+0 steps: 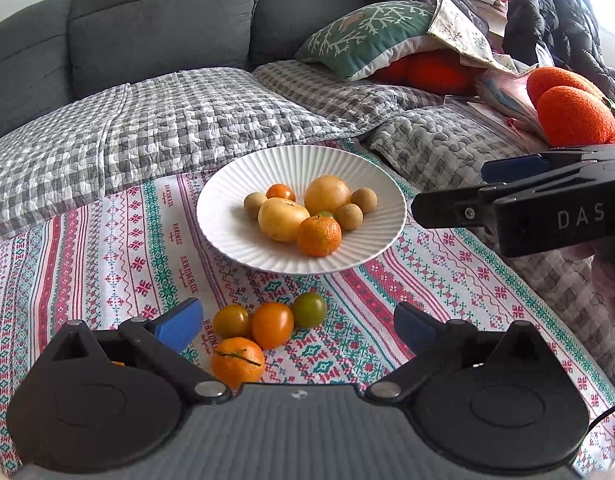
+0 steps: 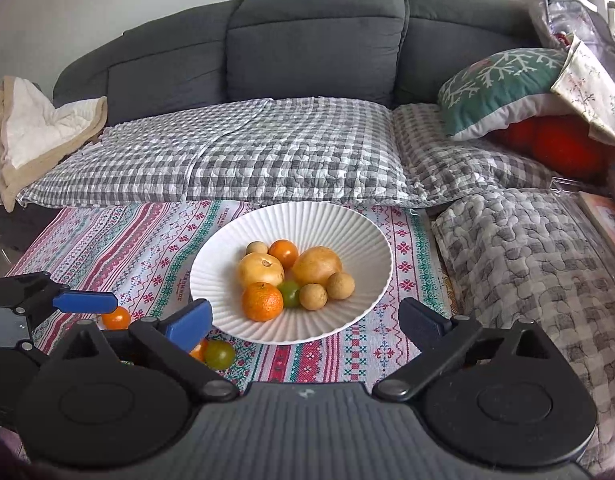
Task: Organize fruits
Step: 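Withdraw both open grippers back toward the remaining fruit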
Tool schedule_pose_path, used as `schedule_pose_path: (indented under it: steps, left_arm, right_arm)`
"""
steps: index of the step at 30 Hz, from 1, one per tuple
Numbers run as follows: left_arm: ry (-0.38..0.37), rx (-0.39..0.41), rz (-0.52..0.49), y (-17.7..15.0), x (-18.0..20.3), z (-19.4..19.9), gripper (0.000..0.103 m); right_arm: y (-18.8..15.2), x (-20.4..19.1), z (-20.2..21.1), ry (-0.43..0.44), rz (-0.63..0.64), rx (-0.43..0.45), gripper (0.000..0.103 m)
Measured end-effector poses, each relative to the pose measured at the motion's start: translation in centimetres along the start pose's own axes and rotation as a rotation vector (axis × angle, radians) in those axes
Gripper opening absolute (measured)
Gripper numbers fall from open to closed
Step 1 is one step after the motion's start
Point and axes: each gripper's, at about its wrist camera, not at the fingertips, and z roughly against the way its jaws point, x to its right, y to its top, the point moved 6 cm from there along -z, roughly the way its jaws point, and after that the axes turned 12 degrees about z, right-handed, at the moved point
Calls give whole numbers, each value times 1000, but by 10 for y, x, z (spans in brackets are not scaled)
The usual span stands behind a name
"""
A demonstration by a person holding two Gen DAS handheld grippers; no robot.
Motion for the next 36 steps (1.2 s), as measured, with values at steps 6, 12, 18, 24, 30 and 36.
schedule_pose_path:
  steps: [6,12,18,24,30,36]
  left_arm:
    - [22,-7,14,-12,-12,10,94]
    - [22,-14,29,-24,-22,18,94]
    - [28,-46,5,-41,-29,22,94]
    - [41,-59,6,-52,-46,26,94]
    - [66,-76,0,-61,-55,23,94]
    - [90,-85,-20,-69,-60,16,94]
  right_arm:
    - [-7,-15,5,3,13,-11,102]
    - [-19,-29,4,19,31,-43,102]
    - [-34,-41,3,45,35,-88,102]
    - [-50,-49,0,45,99,-129,102]
    - [-63,-51,-5,44,129,-160,102]
    - [-74,-60,-11,61,184,-189,102]
